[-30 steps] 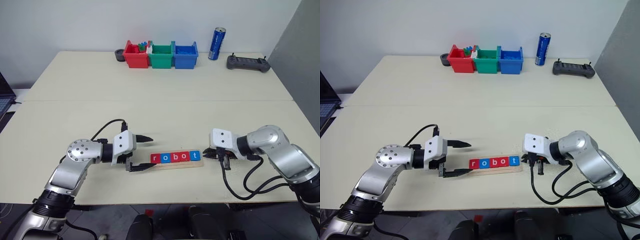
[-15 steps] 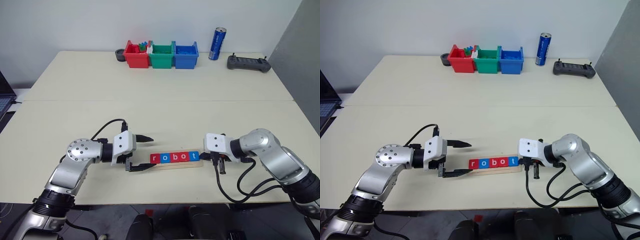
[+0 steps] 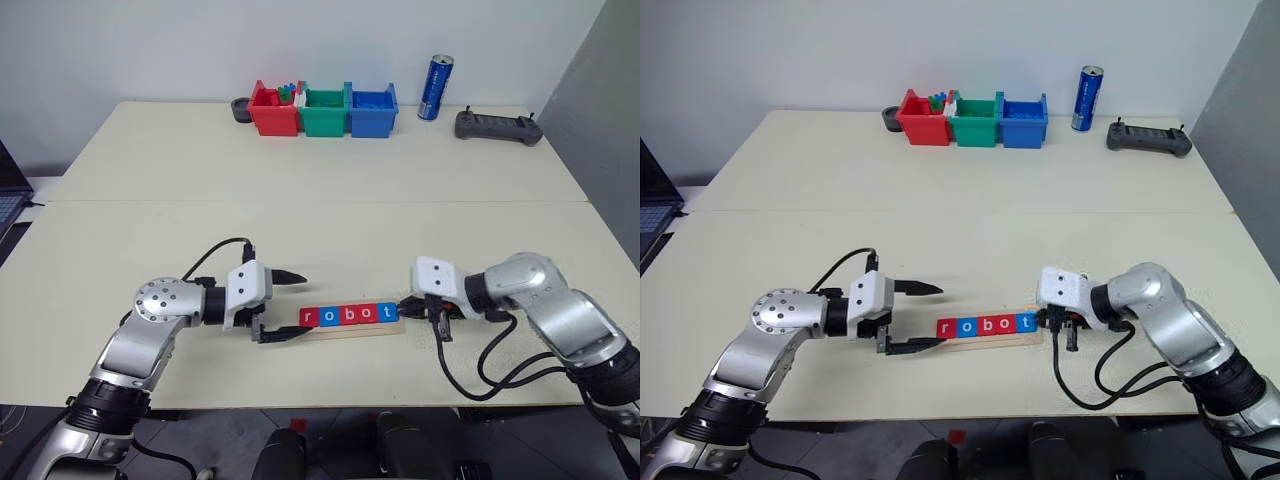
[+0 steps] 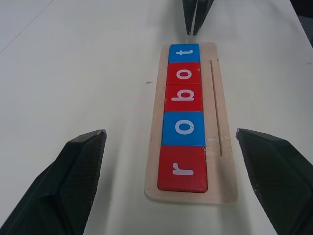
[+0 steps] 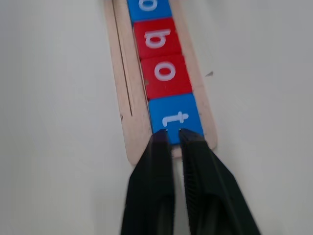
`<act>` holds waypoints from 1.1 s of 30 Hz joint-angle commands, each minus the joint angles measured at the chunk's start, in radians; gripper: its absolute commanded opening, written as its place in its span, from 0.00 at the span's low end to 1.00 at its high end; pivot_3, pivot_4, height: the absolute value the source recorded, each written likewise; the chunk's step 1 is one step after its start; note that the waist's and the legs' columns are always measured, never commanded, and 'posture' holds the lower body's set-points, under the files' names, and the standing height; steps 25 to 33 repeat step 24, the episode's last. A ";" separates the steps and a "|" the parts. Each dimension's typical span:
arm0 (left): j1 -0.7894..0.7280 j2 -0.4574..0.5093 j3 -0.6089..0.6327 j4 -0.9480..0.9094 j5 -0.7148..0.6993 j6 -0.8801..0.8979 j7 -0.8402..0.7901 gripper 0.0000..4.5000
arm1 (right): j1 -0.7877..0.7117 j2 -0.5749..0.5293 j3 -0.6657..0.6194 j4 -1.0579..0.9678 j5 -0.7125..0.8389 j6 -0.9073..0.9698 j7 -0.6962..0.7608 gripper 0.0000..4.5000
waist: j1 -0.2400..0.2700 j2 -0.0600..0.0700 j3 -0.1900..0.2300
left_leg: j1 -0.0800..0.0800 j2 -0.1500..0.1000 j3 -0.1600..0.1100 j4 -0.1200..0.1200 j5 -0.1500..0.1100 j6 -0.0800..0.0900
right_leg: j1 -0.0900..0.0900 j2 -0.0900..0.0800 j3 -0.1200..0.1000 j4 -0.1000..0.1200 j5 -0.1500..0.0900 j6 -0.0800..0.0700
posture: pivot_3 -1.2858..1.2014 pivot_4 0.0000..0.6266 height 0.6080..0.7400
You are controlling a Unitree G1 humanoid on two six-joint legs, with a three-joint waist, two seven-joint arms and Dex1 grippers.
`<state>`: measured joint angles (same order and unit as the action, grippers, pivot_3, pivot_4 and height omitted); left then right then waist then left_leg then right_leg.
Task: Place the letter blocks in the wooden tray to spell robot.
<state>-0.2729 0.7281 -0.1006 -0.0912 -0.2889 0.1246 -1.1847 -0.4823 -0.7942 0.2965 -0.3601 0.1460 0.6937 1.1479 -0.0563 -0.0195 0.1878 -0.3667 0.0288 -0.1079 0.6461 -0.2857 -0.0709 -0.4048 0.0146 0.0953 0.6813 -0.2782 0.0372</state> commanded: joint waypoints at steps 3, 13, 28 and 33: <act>0.017 0.032 0.070 -0.082 -0.030 0.049 0.041 1.00 | 0.050 -0.013 -0.194 -0.127 0.179 0.073 0.000 0.52 | 0.000 0.000 0.000 | 0.000 0.000 0.000 0.000 0.000 0.000 | 0.000 0.000 0.000 0.000 0.000 0.000 | 0.52 0.24 1.00; 0.028 0.084 0.099 -0.142 -0.056 0.123 0.032 1.00 | 0.102 -0.053 -0.227 -0.173 0.264 0.035 -0.009 0.99 | -0.001 0.000 0.000 | 0.001 0.000 0.000 0.000 0.000 0.000 | 0.000 0.000 0.000 0.000 0.000 0.000 | 0.52 0.24 1.00; 0.043 0.087 0.111 -0.154 -0.080 0.127 0.025 1.00 | 0.099 -0.057 -0.198 -0.134 0.258 -0.039 -0.009 0.99 | 0.000 0.000 0.000 | 0.000 0.000 0.001 0.000 0.000 0.000 | 0.000 0.000 0.000 0.000 0.000 0.000 | 0.52 0.24 1.00; 0.043 0.087 0.111 -0.154 -0.080 0.127 0.025 1.00 | 0.099 -0.057 -0.198 -0.134 0.258 -0.039 -0.009 0.99 | 0.000 0.000 0.000 | 0.000 0.000 0.001 0.000 0.000 0.000 | 0.000 0.000 0.000 0.000 0.000 0.000 | 0.52 0.24 1.00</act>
